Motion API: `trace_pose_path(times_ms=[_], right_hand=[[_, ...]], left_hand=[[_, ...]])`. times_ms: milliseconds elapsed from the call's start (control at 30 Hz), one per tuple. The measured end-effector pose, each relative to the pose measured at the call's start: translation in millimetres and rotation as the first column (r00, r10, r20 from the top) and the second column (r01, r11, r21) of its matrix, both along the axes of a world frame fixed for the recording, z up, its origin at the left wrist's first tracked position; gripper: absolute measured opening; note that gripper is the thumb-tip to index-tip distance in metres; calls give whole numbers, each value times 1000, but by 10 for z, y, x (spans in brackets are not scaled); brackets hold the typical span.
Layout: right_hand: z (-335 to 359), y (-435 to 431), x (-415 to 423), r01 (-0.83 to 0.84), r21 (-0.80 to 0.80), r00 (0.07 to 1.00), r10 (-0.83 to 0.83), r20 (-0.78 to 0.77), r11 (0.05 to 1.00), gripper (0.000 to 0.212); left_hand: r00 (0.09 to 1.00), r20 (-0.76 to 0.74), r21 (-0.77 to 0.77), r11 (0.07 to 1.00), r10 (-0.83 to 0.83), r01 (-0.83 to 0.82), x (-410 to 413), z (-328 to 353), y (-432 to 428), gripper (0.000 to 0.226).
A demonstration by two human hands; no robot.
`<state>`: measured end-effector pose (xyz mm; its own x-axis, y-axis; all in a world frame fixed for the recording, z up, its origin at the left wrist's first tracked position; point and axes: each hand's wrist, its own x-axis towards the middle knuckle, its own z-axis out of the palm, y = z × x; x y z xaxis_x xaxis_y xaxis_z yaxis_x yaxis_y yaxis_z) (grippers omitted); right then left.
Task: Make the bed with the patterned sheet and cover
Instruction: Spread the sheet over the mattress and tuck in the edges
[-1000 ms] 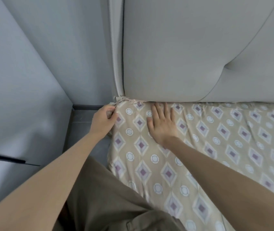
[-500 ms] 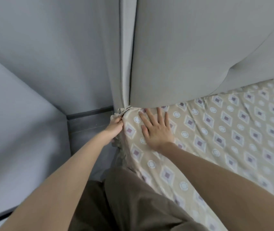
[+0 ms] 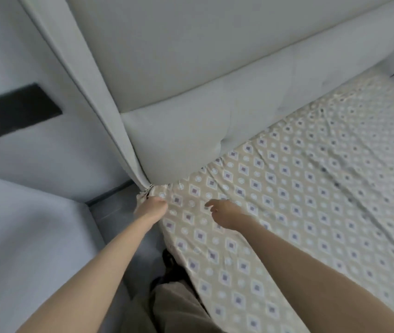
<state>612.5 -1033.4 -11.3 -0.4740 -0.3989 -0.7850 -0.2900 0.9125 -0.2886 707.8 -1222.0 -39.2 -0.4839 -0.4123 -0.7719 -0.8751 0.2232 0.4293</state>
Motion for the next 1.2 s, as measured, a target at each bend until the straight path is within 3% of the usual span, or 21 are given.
trace_pose_path(times_ms=[233, 500, 867, 1133, 1200], right_hand=[[888, 1106, -325, 409, -55, 903, -413, -116, 911, 40], [1038, 1903, -44, 657, -37, 745, -656, -120, 753, 42], [782, 1958, 930, 937, 29, 350, -935, -50, 349, 45], [346, 1728, 1317, 957, 78, 284, -958, -30, 281, 45], [278, 1650, 1377, 946, 84, 315, -949, -25, 312, 45]], left_hand=[[986, -120, 107, 986, -118, 131, -657, 1019, 612, 21], [875, -167, 73, 880, -454, 470, -1158, 1185, 1177, 17], [461, -56, 4, 461, -886, 887, -1408, 1210, 1485, 37], [229, 5, 3, 229, -973, 973, -1408, 959, 1771, 39], [167, 35, -13, 167, -985, 986, -1396, 868, 1856, 39]])
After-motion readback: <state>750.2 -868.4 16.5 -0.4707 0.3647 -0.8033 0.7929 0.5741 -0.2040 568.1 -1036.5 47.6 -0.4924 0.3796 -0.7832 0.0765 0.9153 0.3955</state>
